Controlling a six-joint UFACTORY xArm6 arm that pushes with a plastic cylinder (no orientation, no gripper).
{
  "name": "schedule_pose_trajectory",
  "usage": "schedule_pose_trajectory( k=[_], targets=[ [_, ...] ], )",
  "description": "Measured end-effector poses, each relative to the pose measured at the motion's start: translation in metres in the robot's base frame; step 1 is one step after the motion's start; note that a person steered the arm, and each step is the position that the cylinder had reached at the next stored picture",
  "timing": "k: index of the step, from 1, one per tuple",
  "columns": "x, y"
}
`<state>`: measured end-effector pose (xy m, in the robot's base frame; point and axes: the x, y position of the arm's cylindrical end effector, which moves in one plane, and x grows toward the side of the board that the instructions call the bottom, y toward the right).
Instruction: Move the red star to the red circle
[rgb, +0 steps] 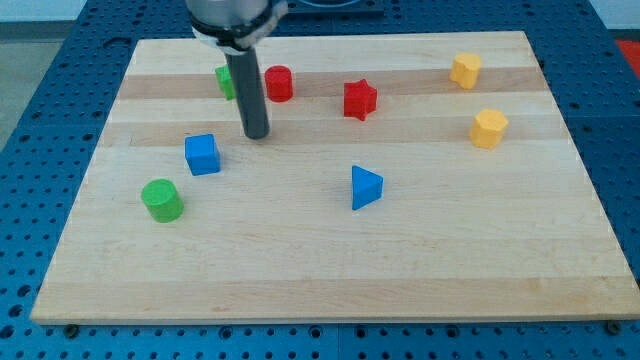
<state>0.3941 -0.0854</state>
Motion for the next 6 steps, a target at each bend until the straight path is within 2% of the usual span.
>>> schedule_pose_trajectory(
  k=[2, 4, 5, 6],
  targets=[
    [0.008, 0.114],
    [-0.018, 0.221],
    [-0.055, 0.224],
    [-0.066, 0.191]
  ],
)
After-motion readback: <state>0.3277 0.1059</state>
